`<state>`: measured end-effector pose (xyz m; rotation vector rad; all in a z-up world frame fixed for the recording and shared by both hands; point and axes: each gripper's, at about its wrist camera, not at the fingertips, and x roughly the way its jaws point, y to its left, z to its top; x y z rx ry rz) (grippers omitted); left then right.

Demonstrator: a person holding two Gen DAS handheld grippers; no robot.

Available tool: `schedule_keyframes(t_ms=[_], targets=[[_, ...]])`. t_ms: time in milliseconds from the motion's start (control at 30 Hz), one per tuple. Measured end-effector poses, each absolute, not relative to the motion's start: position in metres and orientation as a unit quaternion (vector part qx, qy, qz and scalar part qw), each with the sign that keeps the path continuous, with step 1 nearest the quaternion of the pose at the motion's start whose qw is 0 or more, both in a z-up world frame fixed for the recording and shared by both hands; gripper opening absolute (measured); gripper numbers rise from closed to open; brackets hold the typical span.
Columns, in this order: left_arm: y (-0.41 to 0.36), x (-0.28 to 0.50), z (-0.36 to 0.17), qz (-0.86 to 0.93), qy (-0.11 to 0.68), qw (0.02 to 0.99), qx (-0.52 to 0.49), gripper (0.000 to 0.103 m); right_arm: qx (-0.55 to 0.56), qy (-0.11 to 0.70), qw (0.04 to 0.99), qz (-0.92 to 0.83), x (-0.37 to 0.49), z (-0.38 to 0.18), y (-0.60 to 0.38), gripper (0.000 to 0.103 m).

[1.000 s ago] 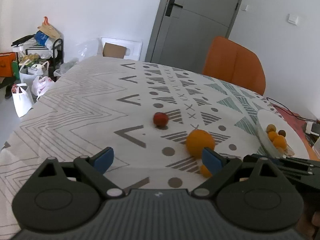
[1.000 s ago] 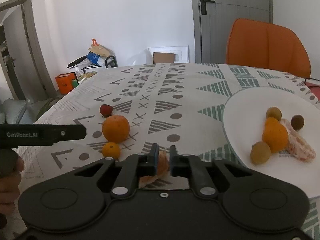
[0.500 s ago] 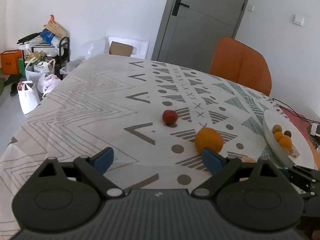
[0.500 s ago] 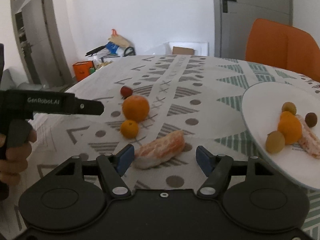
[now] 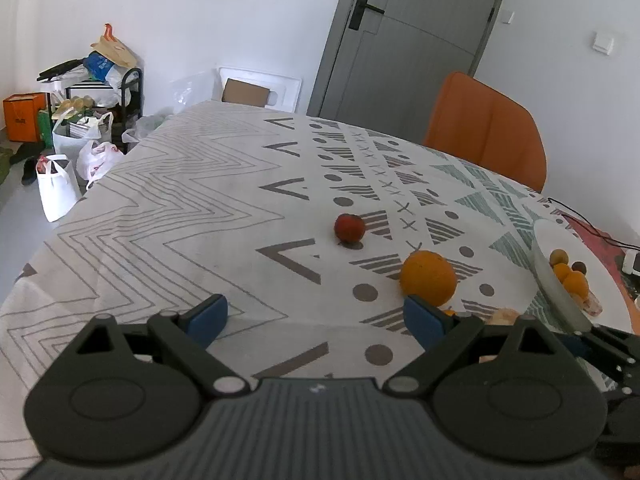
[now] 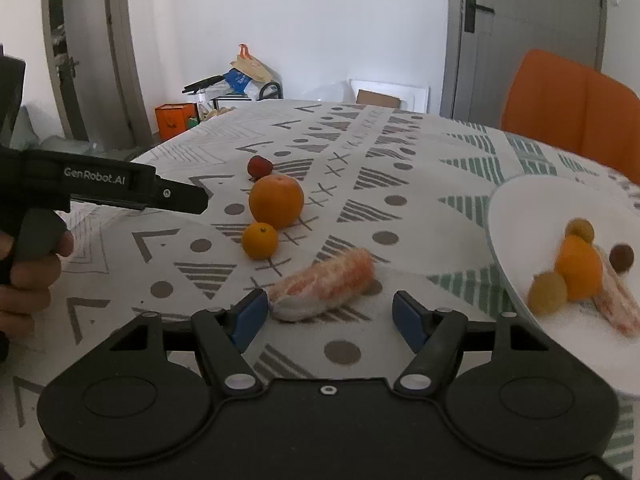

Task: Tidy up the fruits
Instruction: 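Close the right gripper around the peeled mandarin on the cloth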

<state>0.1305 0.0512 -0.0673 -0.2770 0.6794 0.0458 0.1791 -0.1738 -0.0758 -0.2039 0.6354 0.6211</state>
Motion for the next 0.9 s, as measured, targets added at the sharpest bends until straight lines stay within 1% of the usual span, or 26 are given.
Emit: schedule_keyframes(t_ms=[333, 367, 400, 433, 500, 900], targets=[[0.059, 0.126, -0.069, 0.036, 0.333, 0.932, -0.139, 0.094, -0.099, 0.297, 0.901, 0.300, 0.193, -0.078, -0.167, 0.069], [0.059, 0.126, -0.069, 0.036, 0.333, 0.932, -0.140, 0.094, -0.100, 0.297, 0.901, 0.299, 0.192, -0.078, -0.168, 0.068], [0.059, 0.126, -0.069, 0.035, 0.333, 0.932, -0.139, 0.094, -0.101, 0.294, 0.903, 0.298, 0.191, -0.077, -0.169, 0.062], [0.058, 0.126, -0.069, 0.034, 0.333, 0.932, -0.139, 0.094, -0.099, 0.295, 0.903, 0.297, 0.190, -0.077, -0.170, 0.060], [0.055, 0.126, -0.068, 0.029, 0.332, 0.933, -0.137, 0.094, -0.095, 0.297, 0.904, 0.294, 0.189, -0.075, -0.171, 0.059], [0.029, 0.131, -0.061, -0.014, 0.325, 0.937, -0.127, 0.092, -0.066, 0.258, 0.927, 0.266, 0.179, -0.047, -0.205, 0.059]])
